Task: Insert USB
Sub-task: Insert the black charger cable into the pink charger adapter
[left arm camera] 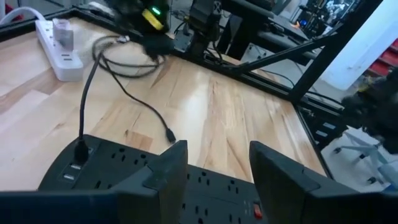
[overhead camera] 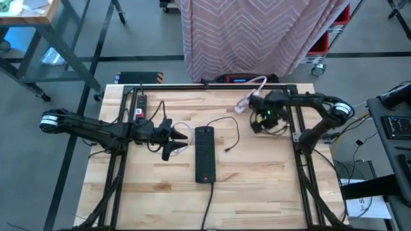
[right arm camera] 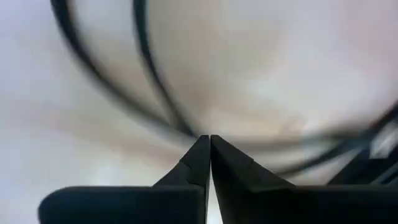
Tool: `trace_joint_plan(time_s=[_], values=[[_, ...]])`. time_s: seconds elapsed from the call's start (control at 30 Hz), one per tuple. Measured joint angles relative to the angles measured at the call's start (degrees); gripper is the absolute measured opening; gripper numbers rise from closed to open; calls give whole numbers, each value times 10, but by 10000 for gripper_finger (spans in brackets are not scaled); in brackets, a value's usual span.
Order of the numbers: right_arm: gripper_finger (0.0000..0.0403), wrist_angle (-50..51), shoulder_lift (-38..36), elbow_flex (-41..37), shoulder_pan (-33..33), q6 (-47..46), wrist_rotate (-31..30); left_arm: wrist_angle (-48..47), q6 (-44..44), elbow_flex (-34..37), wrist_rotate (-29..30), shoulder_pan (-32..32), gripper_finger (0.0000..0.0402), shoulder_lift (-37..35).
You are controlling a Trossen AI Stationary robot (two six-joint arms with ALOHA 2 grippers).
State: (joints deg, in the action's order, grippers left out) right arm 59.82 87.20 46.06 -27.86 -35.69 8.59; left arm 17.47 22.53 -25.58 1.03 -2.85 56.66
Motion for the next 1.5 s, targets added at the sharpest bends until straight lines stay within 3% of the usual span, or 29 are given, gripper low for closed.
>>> trace_joint_plan(time_s=[0.1, 0.23, 0.3, 0.6, 0.7, 0.83, 0.93, 1.13, 1.2, 1.3, 1.4, 1.5], values=[[5, -9, -10, -13, 79, -39, 39, 3, 0, 0, 0, 0, 158, 1], [1, -24, -15, -11, 159, -81, 36, 3, 0, 0, 0, 0, 152, 1], [3, -32, -17, -10, 177, -100, 7, 3, 0, 0, 0, 0, 151, 1], [0, -37, -25, -5, 132, -94, -183, 20, -11, 0, 0, 0, 158, 1], [0, -39, -12, -11, 105, -87, -212, 24, -11, 0, 0, 0, 160, 1], [0, -57, 9, -15, 97, -57, -166, 24, -11, 0, 0, 0, 159, 1], [0, -66, 21, -16, 115, -31, -94, 22, -11, 0, 0, 0, 155, 1], [0, -68, 9, -13, 221, 1, 27, 22, -11, 0, -1, 0, 145, 1], [0, -68, -2, -9, 256, 13, 18, 22, -13, 0, -1, 0, 143, 1], [0, -61, -14, 2, 274, 25, -54, 28, -25, 0, -1, 0, 141, 1], [0, -31, -16, 20, 253, 67, -119, 29, -25, 0, -1, 0, 139, 1], [0, -24, -17, 33, 209, 147, -131, 31, -25, 0, -1, 0, 140, 1]])
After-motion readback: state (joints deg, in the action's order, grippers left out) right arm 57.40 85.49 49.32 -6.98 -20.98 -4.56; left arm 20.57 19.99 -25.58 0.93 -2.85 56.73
